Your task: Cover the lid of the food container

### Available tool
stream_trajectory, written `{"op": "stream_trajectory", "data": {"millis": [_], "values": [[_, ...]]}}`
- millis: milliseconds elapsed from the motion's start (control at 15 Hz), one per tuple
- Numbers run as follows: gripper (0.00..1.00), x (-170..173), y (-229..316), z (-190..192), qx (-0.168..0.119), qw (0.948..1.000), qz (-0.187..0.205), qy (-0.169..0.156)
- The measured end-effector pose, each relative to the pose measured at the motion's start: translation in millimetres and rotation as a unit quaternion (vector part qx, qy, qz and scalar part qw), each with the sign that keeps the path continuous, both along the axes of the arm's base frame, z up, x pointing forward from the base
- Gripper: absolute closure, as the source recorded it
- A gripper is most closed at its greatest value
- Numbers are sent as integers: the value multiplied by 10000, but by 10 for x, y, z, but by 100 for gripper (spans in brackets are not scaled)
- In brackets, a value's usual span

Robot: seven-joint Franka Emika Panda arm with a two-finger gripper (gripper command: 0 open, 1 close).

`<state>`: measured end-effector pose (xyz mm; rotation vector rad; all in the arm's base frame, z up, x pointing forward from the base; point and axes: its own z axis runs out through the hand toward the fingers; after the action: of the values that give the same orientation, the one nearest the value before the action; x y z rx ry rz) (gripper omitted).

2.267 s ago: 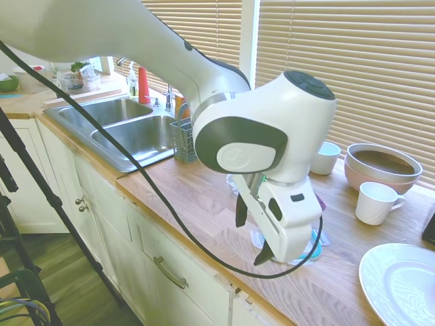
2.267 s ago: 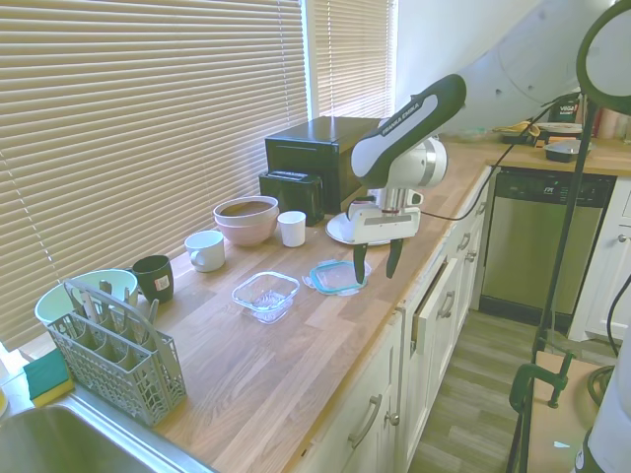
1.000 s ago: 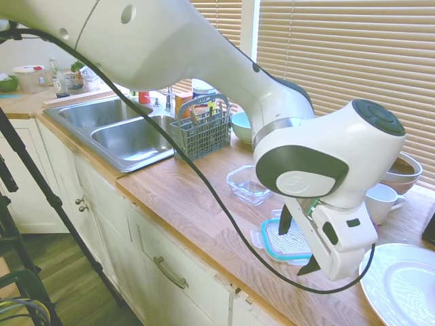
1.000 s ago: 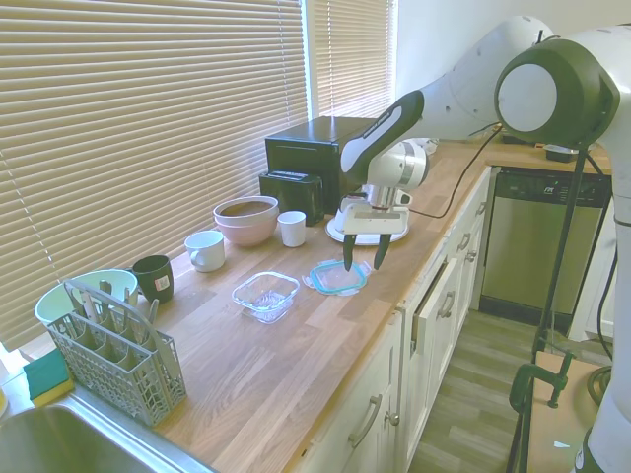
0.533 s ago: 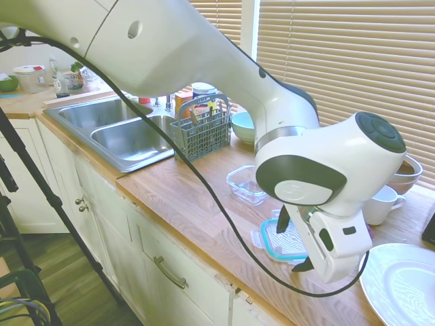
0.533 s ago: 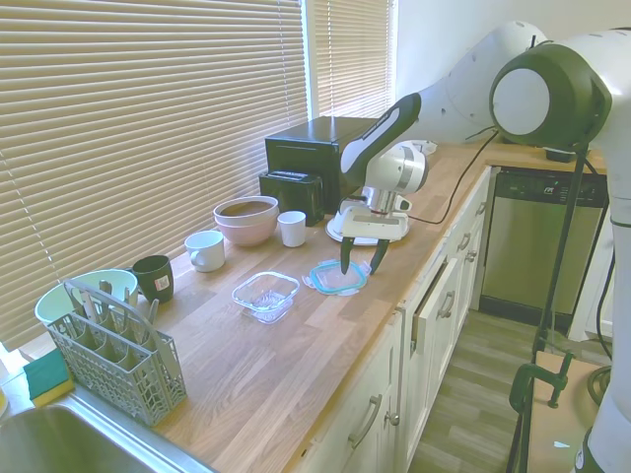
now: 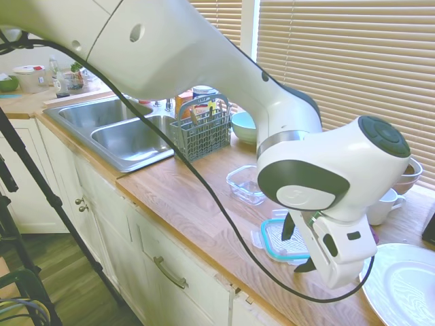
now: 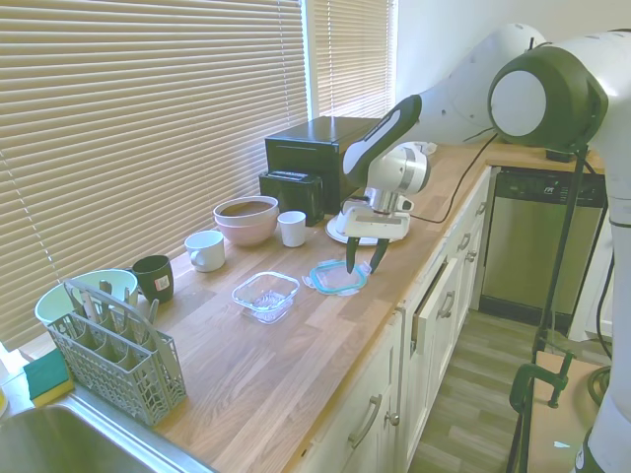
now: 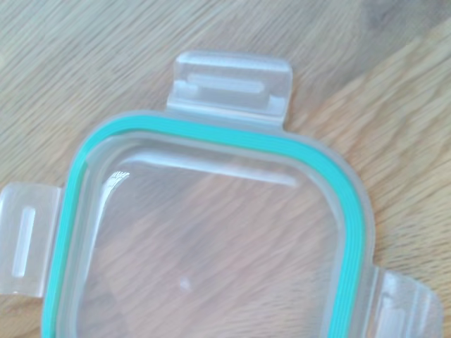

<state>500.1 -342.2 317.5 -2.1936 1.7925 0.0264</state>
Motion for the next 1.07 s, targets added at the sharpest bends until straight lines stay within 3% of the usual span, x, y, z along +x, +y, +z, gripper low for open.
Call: {"op": "stream_trajectory", "data": {"millis": [1067], "values": [[100,124,-33,-32,-79,9999,70,-80]]}}
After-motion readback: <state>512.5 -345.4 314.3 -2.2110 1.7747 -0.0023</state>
